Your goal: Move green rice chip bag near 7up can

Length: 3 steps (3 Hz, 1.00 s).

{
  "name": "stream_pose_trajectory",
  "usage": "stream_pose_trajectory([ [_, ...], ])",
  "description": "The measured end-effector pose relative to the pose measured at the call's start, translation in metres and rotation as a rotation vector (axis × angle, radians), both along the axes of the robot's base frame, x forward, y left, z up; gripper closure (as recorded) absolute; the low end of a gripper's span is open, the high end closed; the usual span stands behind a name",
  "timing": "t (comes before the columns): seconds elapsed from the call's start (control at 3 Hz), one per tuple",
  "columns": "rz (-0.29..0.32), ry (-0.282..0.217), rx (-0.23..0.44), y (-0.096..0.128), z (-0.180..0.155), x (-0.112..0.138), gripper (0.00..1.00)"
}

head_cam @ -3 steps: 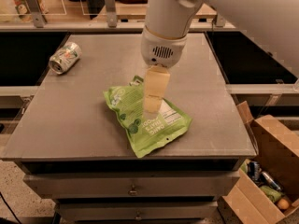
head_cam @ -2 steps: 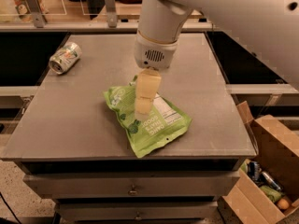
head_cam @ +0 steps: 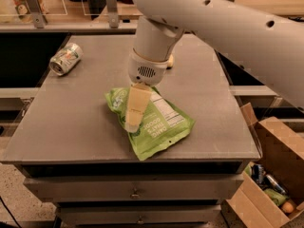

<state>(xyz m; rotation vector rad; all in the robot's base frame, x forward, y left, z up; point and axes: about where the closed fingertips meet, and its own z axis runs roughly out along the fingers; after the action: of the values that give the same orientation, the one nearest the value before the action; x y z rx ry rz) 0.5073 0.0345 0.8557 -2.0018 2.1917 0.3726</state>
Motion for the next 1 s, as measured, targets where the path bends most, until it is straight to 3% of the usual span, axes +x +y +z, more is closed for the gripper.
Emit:
stream_pose_trajectory([
  [0.33,-0.012,-0.006,0.028,0.0029,-0.0172,0.0021,0.16],
  [1.0,-0.008,-0.017,0.051,0.0052,-0.0223,0.0012,0.60],
])
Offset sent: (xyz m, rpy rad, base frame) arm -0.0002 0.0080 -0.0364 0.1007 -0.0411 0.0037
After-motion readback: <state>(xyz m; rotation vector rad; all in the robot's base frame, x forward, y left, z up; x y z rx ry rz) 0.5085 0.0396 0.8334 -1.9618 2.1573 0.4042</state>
